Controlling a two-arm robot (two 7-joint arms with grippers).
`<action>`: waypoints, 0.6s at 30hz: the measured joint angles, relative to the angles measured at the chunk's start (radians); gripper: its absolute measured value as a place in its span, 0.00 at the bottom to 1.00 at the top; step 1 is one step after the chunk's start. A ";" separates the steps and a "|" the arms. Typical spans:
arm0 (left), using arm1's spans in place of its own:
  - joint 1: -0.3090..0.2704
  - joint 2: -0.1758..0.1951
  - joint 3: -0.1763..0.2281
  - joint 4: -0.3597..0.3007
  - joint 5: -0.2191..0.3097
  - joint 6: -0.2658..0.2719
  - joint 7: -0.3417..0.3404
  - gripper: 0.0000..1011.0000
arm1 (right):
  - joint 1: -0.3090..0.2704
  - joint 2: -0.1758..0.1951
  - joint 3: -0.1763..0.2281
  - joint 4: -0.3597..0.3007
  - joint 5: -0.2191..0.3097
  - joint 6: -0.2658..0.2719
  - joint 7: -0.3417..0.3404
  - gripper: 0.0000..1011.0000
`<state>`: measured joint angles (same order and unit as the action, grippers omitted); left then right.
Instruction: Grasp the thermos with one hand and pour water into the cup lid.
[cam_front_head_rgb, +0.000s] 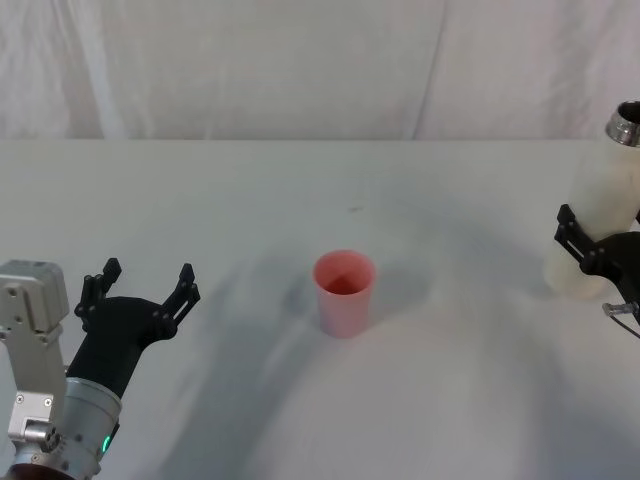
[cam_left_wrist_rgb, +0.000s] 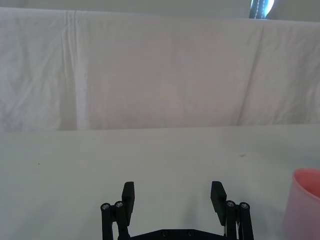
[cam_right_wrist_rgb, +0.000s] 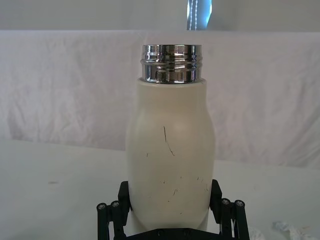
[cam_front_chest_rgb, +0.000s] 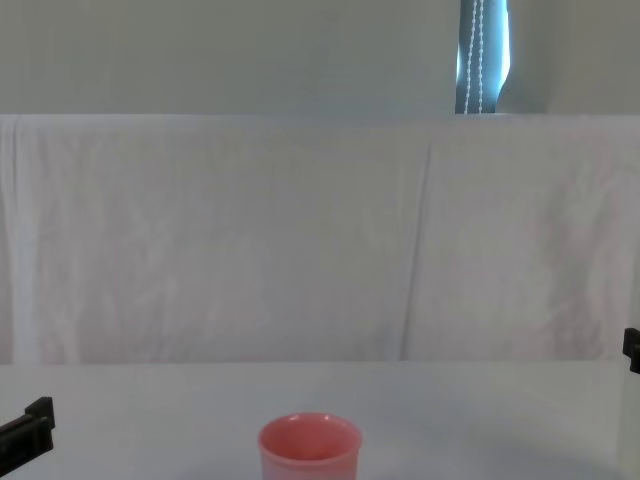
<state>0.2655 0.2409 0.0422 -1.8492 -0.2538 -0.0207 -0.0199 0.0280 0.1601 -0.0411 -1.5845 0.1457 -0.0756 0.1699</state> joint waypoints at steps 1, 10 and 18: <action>0.000 0.000 0.000 0.000 0.000 0.000 0.000 0.99 | -0.002 0.000 0.001 0.002 0.004 -0.006 0.001 0.95; 0.000 0.000 0.000 0.000 0.000 0.000 0.000 0.99 | -0.012 0.002 -0.002 0.014 0.010 -0.034 0.007 0.95; 0.000 0.000 0.000 0.000 0.000 0.000 0.000 0.99 | -0.016 0.001 -0.006 0.032 0.018 -0.065 0.014 0.95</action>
<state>0.2655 0.2409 0.0421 -1.8492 -0.2538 -0.0208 -0.0199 0.0117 0.1612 -0.0471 -1.5527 0.1639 -0.1403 0.1840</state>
